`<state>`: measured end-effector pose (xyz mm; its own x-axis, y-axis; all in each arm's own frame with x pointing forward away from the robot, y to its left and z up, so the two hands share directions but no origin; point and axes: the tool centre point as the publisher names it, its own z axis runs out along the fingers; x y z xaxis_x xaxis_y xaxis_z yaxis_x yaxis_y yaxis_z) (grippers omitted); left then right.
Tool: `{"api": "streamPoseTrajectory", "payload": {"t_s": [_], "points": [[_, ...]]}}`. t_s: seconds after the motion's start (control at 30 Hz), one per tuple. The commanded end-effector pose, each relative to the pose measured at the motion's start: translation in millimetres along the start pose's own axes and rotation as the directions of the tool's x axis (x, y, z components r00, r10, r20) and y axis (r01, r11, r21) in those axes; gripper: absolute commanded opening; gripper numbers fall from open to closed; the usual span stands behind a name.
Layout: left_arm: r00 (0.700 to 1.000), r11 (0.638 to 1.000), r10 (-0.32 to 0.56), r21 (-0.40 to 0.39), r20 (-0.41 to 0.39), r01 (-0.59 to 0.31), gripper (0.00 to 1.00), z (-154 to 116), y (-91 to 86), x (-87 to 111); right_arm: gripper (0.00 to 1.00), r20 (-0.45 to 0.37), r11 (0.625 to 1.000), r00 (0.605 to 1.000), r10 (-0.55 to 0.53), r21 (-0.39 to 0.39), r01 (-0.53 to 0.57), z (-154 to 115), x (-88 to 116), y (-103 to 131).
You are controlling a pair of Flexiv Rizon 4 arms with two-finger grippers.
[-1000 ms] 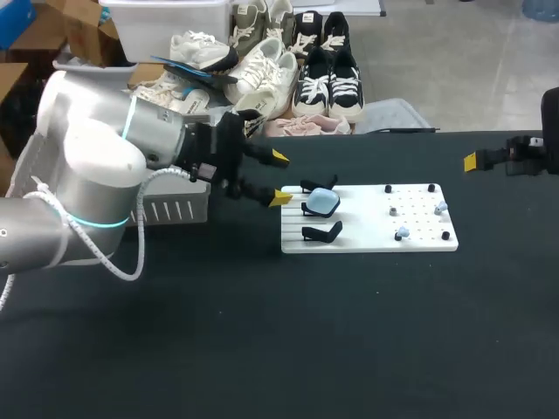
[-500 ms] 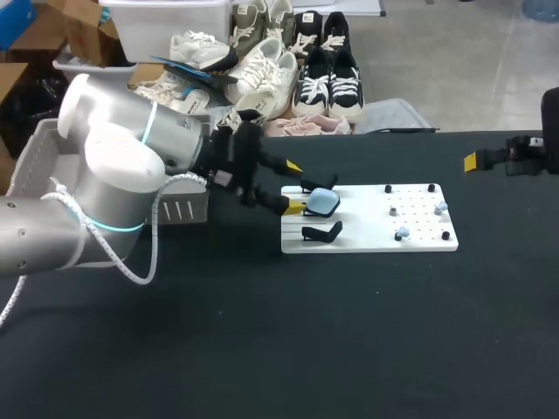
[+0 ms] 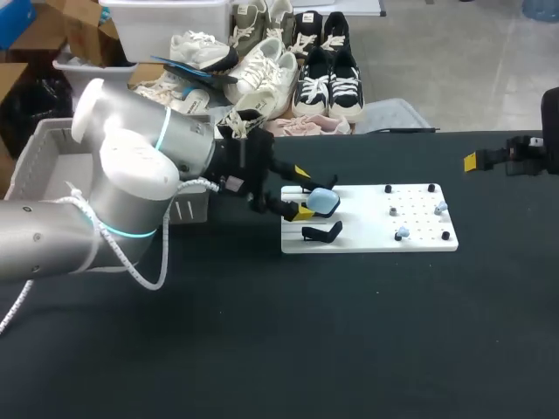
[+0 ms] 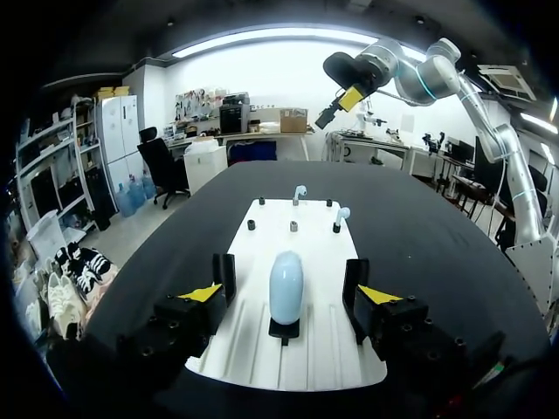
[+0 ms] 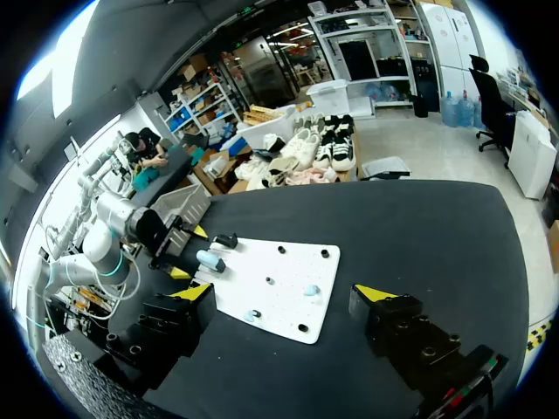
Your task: Pick up each earbud case from the left stands, insert the matching earbuds, close the lid, and place the case in the box.
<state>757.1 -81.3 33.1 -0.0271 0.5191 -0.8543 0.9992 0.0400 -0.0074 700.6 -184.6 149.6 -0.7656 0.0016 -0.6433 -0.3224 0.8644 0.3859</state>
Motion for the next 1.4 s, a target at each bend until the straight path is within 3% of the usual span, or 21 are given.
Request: {"api": "streamPoseTrajectory", "payload": {"t_s": [0.03,1.4], "points": [[1.0,1.0,-0.003,-0.004,-0.005,0.003,1.0,6,1.5,0.0,1.0,-0.001,1.0,1.0,-0.001,-0.001,0.001,0,0,-1],[1.0,1.0,-0.007,-0.008,-0.01,0.007,1.0,17,8.2,9.9,1.0,-0.001,1.0,1.0,-0.001,-0.001,0.001,0,0,-1]]}}
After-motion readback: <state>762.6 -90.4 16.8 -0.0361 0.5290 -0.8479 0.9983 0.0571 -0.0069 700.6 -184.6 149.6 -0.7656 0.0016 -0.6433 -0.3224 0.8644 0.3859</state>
